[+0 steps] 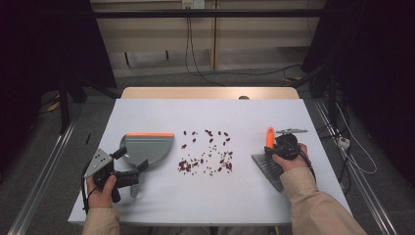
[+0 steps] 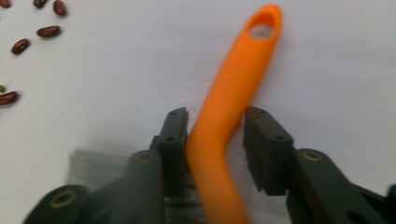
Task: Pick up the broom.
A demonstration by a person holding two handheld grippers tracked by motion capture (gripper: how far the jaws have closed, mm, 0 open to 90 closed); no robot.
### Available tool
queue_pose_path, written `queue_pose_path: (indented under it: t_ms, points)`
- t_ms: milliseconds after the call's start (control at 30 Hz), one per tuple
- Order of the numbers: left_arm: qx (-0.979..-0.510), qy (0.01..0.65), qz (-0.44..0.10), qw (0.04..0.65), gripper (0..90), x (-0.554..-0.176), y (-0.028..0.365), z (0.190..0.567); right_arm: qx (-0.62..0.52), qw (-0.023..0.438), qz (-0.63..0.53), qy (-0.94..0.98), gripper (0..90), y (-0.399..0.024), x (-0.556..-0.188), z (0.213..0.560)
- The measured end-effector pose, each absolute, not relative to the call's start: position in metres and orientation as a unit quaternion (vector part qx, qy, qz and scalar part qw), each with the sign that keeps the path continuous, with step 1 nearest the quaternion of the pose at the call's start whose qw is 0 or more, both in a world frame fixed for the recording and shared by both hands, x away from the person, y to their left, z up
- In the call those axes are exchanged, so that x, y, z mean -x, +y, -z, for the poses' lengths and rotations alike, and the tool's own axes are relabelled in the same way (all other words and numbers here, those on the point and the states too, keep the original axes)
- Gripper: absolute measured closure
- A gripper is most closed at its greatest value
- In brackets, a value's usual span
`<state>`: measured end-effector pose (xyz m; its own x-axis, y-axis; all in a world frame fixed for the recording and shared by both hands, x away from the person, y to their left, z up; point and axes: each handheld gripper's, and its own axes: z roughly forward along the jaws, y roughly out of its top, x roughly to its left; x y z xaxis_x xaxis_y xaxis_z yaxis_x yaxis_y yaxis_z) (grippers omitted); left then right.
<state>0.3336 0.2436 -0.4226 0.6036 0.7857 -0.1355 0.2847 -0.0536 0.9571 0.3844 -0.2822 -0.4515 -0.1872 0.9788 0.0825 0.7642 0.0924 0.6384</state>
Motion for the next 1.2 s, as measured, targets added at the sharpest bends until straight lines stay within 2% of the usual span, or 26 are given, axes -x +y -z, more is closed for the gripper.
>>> queue_pose_path:
  t_ms: [67, 367, 533, 633, 733, 767, 1200]
  points:
    - [-0.691, 0.388, -0.219, 0.57, 3.2, -0.334, 0.243, 0.423, -0.608, 0.182, -0.284, 0.719, 68.6, -0.28, -0.386, 0.45]
    - [-0.696, 0.384, -0.218, 0.566, 3.2, -0.336, 0.241, 0.423, -0.596, 0.149, -0.28, 0.738, 69.4, -0.27, -0.405, 0.446]
    - [-0.697, 0.382, -0.216, 0.567, 3.2, -0.336, 0.241, 0.424, -0.593, 0.152, -0.285, 0.738, 67.2, -0.261, -0.415, 0.448]
    - [-0.699, 0.381, -0.216, 0.566, 3.2, -0.335, 0.241, 0.424, -0.593, 0.127, -0.292, 0.74, 63.7, -0.265, -0.416, 0.446]
    - [-0.698, 0.382, -0.218, 0.565, 3.2, -0.335, 0.243, 0.423, -0.574, 0.139, -0.279, 0.757, 65.6, -0.264, -0.413, 0.447]
    - [-0.695, 0.385, -0.219, 0.567, 3.2, -0.334, 0.243, 0.423, -0.559, 0.156, -0.263, 0.771, 67.3, -0.26, -0.414, 0.447]
    - [-0.706, 0.371, -0.22, 0.562, 3.2, -0.336, 0.235, 0.421, -0.575, 0.159, -0.28, 0.752, 68.1, -0.261, -0.411, 0.452]
